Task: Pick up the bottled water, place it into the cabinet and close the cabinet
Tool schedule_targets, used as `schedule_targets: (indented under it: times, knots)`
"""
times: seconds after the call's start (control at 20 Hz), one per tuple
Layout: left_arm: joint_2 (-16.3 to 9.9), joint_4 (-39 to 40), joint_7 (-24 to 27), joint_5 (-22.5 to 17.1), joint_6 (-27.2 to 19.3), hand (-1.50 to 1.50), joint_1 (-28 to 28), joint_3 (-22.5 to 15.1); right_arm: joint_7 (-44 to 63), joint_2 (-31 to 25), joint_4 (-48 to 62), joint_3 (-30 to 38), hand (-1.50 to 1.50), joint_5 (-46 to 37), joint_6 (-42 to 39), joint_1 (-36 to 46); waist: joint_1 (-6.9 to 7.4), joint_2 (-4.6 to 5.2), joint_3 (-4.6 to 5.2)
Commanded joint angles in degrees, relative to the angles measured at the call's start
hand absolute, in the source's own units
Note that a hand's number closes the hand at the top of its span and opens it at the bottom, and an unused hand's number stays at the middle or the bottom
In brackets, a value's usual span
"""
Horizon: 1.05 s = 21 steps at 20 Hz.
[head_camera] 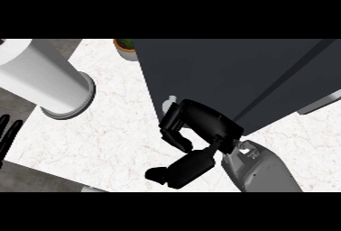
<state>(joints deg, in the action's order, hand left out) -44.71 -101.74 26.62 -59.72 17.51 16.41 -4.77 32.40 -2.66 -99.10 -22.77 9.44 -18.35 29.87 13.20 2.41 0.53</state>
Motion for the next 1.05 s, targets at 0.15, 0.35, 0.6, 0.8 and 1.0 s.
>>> schedule_targets:
  times: [0.15, 0.35, 0.6, 0.8, 1.0]
  knots:
    - [0.35, 1.89, 1.01, 0.17, 1.75, -1.5, 1.13, 0.79, -1.46, 2.59, 16.37, 7.3, 1.5, -3.48, 14.13, 17.21, -0.87, -0.24, -0.14]
    - [0.5, 1.82, 1.23, 0.16, 0.8, -1.5, 0.63, 1.78, -5.54, 2.65, 25.5, 8.51, 1.5, -3.36, 20.41, 23.36, -1.73, -0.12, -0.32]
    - [1.26, 1.46, 1.27, -0.26, 1.81, -1.5, 1.43, 1.15, -7.49, 2.66, 31.4, 10.79, 1.5, -0.36, 25.95, 26.41, -2.25, 0.0, -0.42]
    - [1.21, 1.93, 1.58, 0.23, 2.16, -1.5, 2.02, 1.59, -8.16, 2.66, 33.41, 12.54, -1.5, 3.31, 29.62, 28.52, -3.39, -0.26, -0.45]
    - [1.42, 3.04, 2.43, 0.62, 2.95, -1.5, 2.44, 2.31, -10.27, 2.66, 35.9, 11.18, -1.5, 5.25, 31.73, 29.05, -3.1, 0.08, -0.38]
